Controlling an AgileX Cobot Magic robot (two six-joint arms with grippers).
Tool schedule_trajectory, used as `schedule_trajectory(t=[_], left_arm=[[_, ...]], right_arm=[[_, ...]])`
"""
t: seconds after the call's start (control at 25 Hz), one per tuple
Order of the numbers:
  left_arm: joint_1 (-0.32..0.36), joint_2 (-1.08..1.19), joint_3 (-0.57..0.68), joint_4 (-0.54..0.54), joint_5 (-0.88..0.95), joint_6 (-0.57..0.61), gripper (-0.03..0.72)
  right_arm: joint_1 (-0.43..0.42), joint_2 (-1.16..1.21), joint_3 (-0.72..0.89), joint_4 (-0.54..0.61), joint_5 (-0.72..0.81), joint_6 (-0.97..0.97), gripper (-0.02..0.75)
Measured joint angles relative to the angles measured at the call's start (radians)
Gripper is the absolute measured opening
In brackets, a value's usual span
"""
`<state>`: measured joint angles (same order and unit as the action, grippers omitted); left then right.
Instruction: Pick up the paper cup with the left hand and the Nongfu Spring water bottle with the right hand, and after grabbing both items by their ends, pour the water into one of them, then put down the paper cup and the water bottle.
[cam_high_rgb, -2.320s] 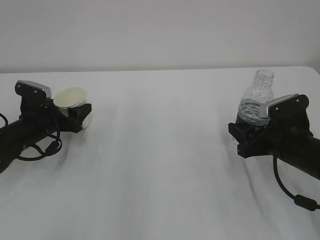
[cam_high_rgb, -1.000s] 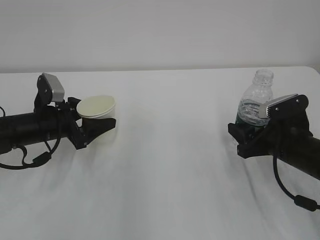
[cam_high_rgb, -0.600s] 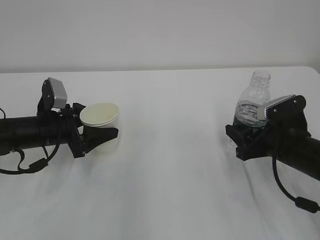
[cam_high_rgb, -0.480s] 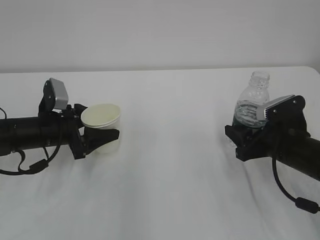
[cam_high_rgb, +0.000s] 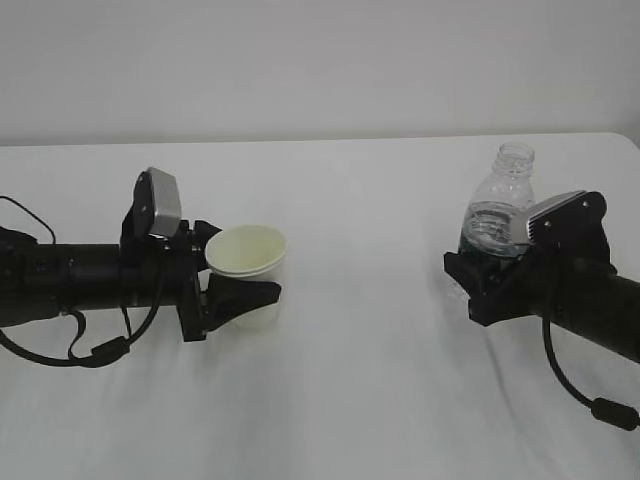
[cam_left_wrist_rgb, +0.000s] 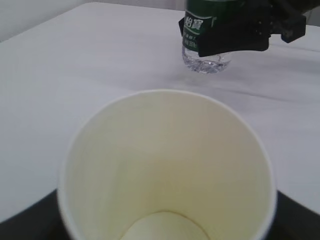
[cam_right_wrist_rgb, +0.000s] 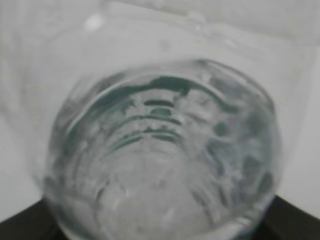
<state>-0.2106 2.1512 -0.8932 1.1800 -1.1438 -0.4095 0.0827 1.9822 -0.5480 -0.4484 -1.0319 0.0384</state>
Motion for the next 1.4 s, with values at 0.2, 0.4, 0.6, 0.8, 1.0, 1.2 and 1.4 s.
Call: schedule_trajectory(t=[0.2, 0.4, 0.6, 0.8, 1.0, 1.2, 1.4], left_arm=[[-0.050, 0.000, 0.000, -0.026, 0.000, 0.000, 0.515], [-0.090, 0.000, 0.000, -0.057, 0.000, 0.000, 0.512], [-0.130, -0.001, 0.000, -0.085, 0.000, 0.007, 0.512], [-0.176, -0.001, 0.000, -0.115, 0.000, 0.022, 0.512], [-0.199, -0.001, 0.000, -0.128, 0.000, 0.026, 0.511], [-0.203, -0.001, 0.000, -0.134, 0.000, 0.026, 0.511], [-0.203, -0.001, 0.000, -0.136, 0.000, 0.026, 0.510]], right_arm=[[0.000, 0.000, 0.000, -0.042, -0.008, 0.006, 0.476], [0.000, 0.000, 0.000, -0.049, -0.008, 0.006, 0.476], [0.000, 0.000, 0.000, -0.062, -0.008, 0.006, 0.476], [0.000, 0.000, -0.011, -0.086, -0.008, 0.006, 0.475], [0.000, 0.000, -0.035, -0.118, -0.004, 0.006, 0.475], [0.000, 0.000, -0.075, -0.145, 0.019, 0.009, 0.476], [0.000, 0.000, -0.110, -0.187, 0.036, 0.014, 0.476]])
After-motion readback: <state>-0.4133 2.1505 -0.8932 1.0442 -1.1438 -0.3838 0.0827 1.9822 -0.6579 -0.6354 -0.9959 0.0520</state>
